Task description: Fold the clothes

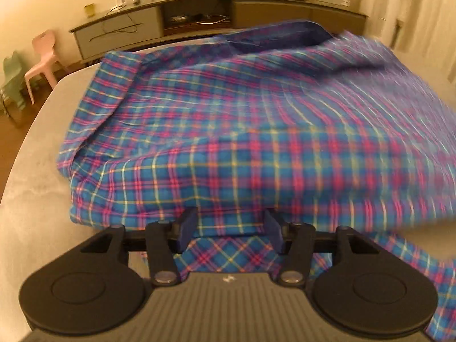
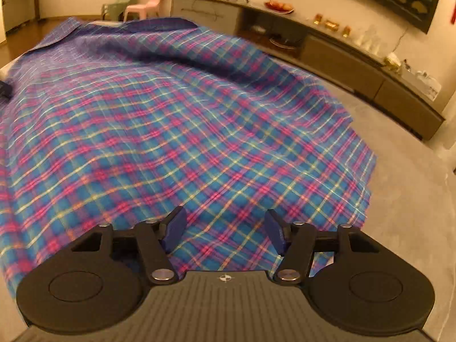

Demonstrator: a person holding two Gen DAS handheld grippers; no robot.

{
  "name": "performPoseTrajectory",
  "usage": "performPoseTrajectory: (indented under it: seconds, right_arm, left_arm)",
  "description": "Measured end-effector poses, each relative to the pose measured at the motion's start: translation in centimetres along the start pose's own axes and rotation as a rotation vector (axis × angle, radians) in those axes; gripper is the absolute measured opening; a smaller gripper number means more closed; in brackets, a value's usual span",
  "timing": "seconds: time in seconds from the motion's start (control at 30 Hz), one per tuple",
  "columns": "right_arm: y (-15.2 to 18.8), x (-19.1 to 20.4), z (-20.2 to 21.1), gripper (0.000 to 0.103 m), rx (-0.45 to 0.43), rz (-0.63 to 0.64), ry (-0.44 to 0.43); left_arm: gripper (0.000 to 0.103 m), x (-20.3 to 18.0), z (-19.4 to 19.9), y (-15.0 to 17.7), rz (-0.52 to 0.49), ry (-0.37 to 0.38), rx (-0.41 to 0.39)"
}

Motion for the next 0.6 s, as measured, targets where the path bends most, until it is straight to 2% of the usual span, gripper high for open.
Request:
performPoseTrajectory:
  seconds: [0.07,0.1,0.17,0.2,0.23,0.27,0.3,0.33,0.37,0.4,0.43,0.53,0.6]
  right_arm:
    - [1.5,3.9,1.7,0.057,0.048,0.051,-0.072]
    - [2.5,6.5,2.7,0.057,0.062,0.078,-0.133]
    - [4.1,12.0,4.8,0.057,0.087,0.143,-0.267]
    - [4.3,14.3,5.9,0.056,0.096,0.189,-0.345]
    - [3.2,14.6,6.7,0.056,0.058,0.192,-0.365]
    - [1.8,14.5,7.5,0.056,0.012,0.187,-0.374]
    - [0.4,14.4,8.3,0.056,-0.034,0.183,-0.383]
    - [-1.4,13.2,8.7,0.059,-0.085,0.156,-0.355]
    - [-3.6,11.3,8.6,0.063,-0.139,0.126,-0.287]
    - [-5.7,9.3,8.4,0.07,-0.193,0.096,-0.213]
    - [-6.9,8.2,7.1,0.076,-0.194,0.085,-0.183]
    - [-9.8,5.4,2.3,0.086,-0.17,0.061,-0.117]
    - [-11.8,3.5,-0.8,0.086,-0.154,0.045,-0.073]
  left_arm:
    - [0.054,1.7,-1.4,-2.0,0.024,-0.123,-0.023]
    - [0.049,2.6,-2.1,-3.0,0.037,-0.191,-0.035]
    - [0.029,4.4,-3.4,-5.0,0.063,-0.327,-0.06]
    - [0.029,5.3,-3.3,-5.6,0.116,-0.324,-0.068]
    - [0.029,6.2,-2.8,-6.0,0.183,-0.297,-0.076]
    - [0.033,6.5,-1.9,-6.1,0.209,-0.246,-0.092]
    - [0.043,6.7,-0.8,-6.1,0.223,-0.188,-0.11]
    - [0.051,6.4,0.1,-5.8,0.201,-0.154,-0.12]
    - [0.061,5.9,0.7,-4.8,0.149,-0.135,-0.111]
    - [0.063,5.3,1.2,-3.6,0.092,-0.118,-0.096]
    - [0.063,4.8,1.7,-2.5,0.036,-0.1,-0.081]
    - [0.063,4.0,1.5,0.9,-0.068,-0.157,-0.012]
    - [0.065,3.9,1.6,2.2,-0.083,-0.16,0.01]
Point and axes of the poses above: each gripper's, at about its wrist camera, not at the fingertips, and z roughly against the way its jaws point, x to its left, y to its underside, the point moved 5 cm from there along -z, roughly the way its jaws point
